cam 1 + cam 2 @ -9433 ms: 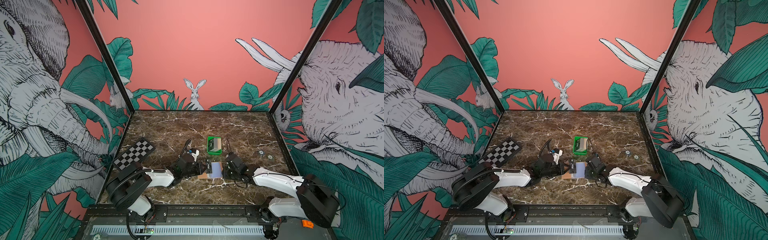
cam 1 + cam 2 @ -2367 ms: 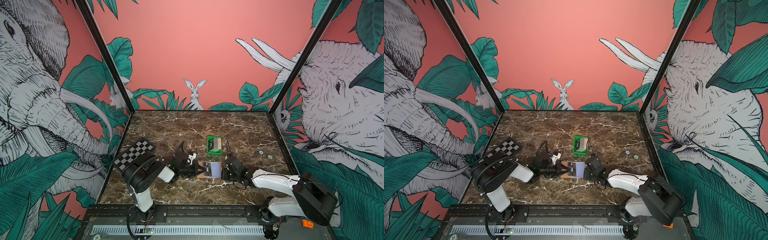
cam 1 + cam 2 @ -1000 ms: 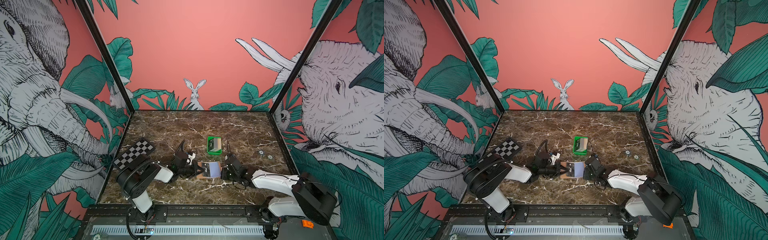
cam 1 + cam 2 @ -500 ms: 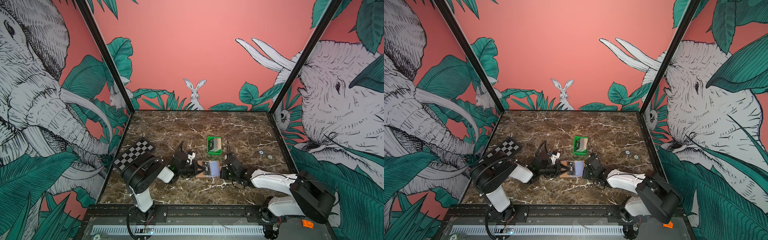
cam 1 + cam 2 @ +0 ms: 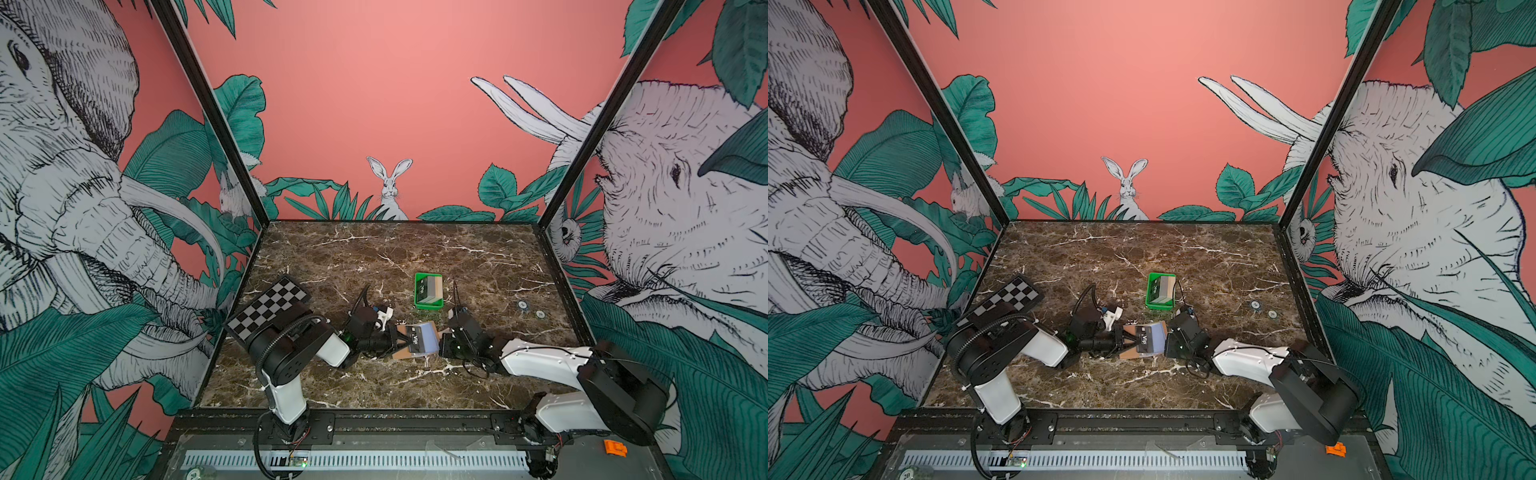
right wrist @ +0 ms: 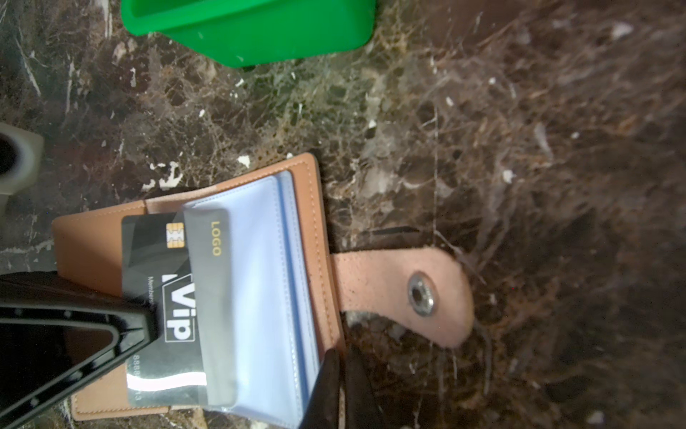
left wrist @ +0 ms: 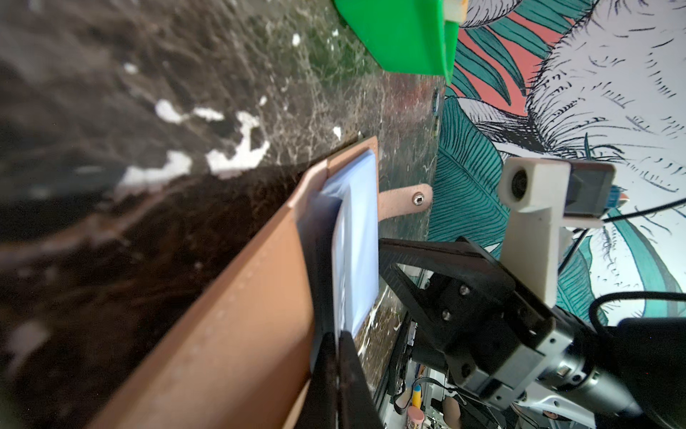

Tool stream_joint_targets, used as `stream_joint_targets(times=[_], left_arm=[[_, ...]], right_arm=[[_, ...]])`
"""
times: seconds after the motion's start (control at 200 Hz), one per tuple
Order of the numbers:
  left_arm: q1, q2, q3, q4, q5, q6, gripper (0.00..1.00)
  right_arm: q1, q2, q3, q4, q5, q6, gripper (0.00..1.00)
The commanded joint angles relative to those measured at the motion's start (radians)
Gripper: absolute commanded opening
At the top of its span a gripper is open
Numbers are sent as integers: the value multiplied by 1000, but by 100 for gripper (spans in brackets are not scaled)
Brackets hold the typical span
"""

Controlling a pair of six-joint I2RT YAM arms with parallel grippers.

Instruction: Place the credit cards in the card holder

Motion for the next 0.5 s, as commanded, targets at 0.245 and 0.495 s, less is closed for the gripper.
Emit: stream_joint_targets(times=[0.245,0.495], left_arm=[[-9,-151,56,-433,-108,138,7],[-7,-207,120,-680,-151,237,16]], right_arm=[[45,-5,-30,-1,-53,-18,7],[73,35,-16,47,-93,-37,8]])
